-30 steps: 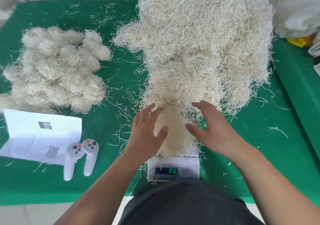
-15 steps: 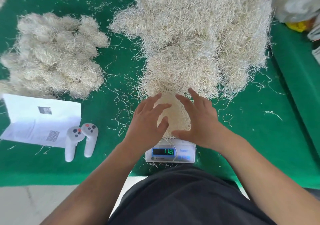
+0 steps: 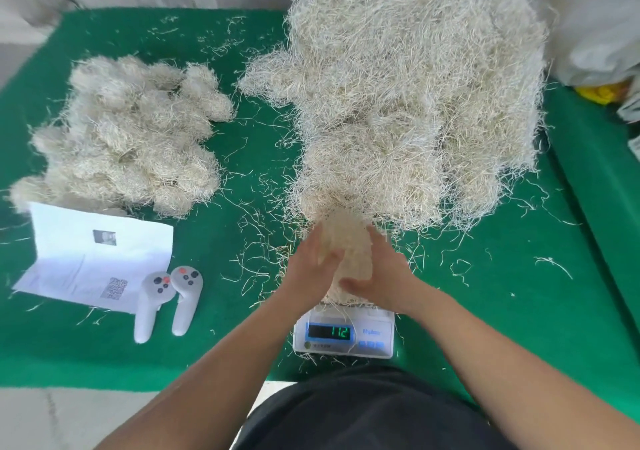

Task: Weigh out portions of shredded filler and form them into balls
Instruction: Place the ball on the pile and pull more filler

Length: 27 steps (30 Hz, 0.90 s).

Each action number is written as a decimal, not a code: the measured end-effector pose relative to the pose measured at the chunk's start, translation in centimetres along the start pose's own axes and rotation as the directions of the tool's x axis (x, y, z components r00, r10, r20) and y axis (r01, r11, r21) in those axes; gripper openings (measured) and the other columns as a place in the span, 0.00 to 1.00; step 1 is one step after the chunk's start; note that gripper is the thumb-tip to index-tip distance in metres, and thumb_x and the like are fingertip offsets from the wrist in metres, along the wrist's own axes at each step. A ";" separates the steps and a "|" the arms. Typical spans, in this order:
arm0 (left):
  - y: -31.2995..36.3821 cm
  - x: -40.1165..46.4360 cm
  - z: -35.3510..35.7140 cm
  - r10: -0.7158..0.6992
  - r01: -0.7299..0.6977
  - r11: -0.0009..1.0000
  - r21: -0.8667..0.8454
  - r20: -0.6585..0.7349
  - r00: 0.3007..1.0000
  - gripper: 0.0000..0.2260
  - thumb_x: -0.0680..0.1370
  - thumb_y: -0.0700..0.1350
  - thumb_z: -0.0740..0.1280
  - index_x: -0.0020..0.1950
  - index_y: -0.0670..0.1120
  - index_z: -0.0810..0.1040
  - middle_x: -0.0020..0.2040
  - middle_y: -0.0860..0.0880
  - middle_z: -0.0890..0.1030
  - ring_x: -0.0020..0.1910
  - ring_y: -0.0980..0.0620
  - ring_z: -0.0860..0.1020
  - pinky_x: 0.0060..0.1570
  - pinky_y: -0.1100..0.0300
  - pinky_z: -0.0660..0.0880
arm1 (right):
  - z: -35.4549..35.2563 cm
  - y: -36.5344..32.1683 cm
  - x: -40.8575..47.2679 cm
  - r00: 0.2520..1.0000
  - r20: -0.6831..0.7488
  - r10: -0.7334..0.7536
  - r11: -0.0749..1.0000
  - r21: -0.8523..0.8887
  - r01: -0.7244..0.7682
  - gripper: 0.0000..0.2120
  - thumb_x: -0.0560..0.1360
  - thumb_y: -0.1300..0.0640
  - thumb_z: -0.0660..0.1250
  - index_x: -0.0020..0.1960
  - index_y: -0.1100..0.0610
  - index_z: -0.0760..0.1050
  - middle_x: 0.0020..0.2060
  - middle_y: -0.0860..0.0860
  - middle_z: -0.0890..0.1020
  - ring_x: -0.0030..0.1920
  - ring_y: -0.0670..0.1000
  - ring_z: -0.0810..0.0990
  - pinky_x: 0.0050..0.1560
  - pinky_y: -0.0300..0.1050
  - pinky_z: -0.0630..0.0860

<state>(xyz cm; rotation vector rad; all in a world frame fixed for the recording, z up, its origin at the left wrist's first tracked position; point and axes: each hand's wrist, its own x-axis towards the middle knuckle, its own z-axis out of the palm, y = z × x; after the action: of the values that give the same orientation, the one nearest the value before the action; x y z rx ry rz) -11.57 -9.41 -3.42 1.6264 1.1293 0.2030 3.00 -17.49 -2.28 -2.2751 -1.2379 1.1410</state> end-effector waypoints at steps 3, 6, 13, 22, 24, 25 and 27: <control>1.5 0.5 1.2 0.032 -0.025 0.979 -0.203 0.034 0.999 0.14 0.82 0.60 0.62 0.68 0.67 0.68 0.67 0.60 0.77 0.71 0.48 0.73 0.75 0.52 0.67 | 0.9 -1.2 1.2 1.000 0.008 0.012 0.943 0.332 -0.014 0.20 0.79 0.64 0.69 0.69 0.55 0.73 0.59 0.57 0.83 0.56 0.57 0.84 0.57 0.55 0.82; 2.9 1.3 1.7 -0.052 0.031 0.864 -0.503 -0.027 0.998 0.21 0.77 0.63 0.69 0.67 0.59 0.73 0.68 0.47 0.79 0.64 0.48 0.80 0.65 0.44 0.78 | 0.5 -2.6 1.6 0.997 -0.036 0.070 0.717 0.697 -0.025 0.16 0.80 0.66 0.68 0.66 0.57 0.79 0.52 0.56 0.88 0.52 0.56 0.87 0.58 0.58 0.83; 6.3 4.5 -1.9 -0.323 0.038 0.478 -0.878 -0.136 0.937 0.14 0.79 0.55 0.68 0.56 0.45 0.81 0.52 0.43 0.85 0.50 0.40 0.85 0.50 0.43 0.83 | -0.7 -5.1 0.2 0.900 -0.435 -0.037 0.745 0.588 0.315 0.37 0.70 0.36 0.71 0.76 0.35 0.62 0.66 0.37 0.67 0.60 0.34 0.73 0.53 0.33 0.76; 11.9 3.6 -1.0 -0.031 -0.112 0.638 -0.762 -0.172 0.985 0.16 0.86 0.50 0.57 0.50 0.49 0.84 0.45 0.46 0.87 0.46 0.46 0.87 0.41 0.56 0.83 | -3.9 -10.5 1.7 0.855 -0.518 -0.010 0.542 0.716 0.440 0.10 0.83 0.48 0.64 0.56 0.44 0.84 0.49 0.45 0.88 0.52 0.45 0.87 0.55 0.48 0.83; 12.8 3.5 -1.5 -0.012 -0.083 0.667 -0.740 -0.122 0.992 0.14 0.83 0.52 0.58 0.58 0.51 0.82 0.51 0.46 0.87 0.54 0.47 0.86 0.50 0.52 0.84 | -5.4 -10.9 1.8 0.829 -0.557 -0.054 0.491 0.708 0.507 0.13 0.81 0.56 0.63 0.53 0.44 0.85 0.48 0.47 0.88 0.51 0.47 0.87 0.49 0.43 0.83; 13.2 3.6 -1.8 -0.015 -0.059 0.668 -0.742 -0.093 0.996 0.16 0.81 0.54 0.60 0.63 0.51 0.81 0.55 0.45 0.86 0.58 0.46 0.84 0.51 0.52 0.83 | -6.0 -11.2 1.8 0.816 -0.571 -0.093 0.466 0.699 0.543 0.13 0.80 0.58 0.62 0.53 0.46 0.84 0.47 0.49 0.88 0.50 0.49 0.87 0.48 0.44 0.84; 13.7 3.7 -2.7 0.021 -0.095 0.646 -0.758 -0.106 0.994 0.25 0.78 0.54 0.63 0.75 0.53 0.72 0.65 0.43 0.81 0.64 0.44 0.81 0.52 0.51 0.81 | -7.2 -11.8 1.6 0.786 -0.596 -0.166 0.476 0.650 0.593 0.14 0.77 0.59 0.62 0.54 0.47 0.84 0.47 0.49 0.88 0.51 0.50 0.87 0.50 0.48 0.84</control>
<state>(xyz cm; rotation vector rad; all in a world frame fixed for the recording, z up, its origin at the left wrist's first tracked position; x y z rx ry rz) -3.62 -4.25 7.46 0.8804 0.8659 0.7077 2.41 -8.66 8.45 -1.2986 -0.7193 0.6865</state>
